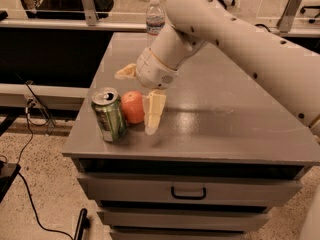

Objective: Move apple near green can

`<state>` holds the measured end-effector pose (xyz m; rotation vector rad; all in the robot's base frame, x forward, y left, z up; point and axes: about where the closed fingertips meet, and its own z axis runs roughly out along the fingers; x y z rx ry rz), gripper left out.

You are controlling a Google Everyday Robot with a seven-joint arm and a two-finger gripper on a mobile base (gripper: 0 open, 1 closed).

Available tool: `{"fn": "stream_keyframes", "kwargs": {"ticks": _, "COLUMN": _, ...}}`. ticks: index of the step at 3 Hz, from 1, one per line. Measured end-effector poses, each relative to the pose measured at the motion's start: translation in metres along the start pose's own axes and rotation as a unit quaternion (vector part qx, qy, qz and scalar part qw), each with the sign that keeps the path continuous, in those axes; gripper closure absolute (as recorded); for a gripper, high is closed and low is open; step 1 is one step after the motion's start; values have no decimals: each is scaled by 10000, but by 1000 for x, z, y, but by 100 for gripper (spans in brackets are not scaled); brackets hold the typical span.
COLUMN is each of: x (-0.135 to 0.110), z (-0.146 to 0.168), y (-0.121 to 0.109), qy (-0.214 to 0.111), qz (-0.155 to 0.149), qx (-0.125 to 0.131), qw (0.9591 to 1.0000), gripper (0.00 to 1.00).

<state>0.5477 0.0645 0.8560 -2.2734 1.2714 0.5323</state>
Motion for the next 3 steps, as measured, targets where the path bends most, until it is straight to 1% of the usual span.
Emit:
{"fn": "stream_keyframes", "kwargs": {"ticks": 1, "x": 4, "z": -23, "y": 9, "qy": 75, "qz": 52, "qx": 150, "qw": 9998, "gripper": 0}}
{"fn": "stream_keyframes", "kwargs": {"ticks": 2, "x": 11, "z": -53, "y": 24, "qy": 145, "qz": 166, "qx": 309, "qw": 9993, "gripper": 0}}
{"fn": "stream_keyframes", "kwargs": {"ticks": 3, "x": 11, "z": -54, "y": 24, "qy": 148, "qz": 172, "qx": 314, "qw": 9993, "gripper": 0}}
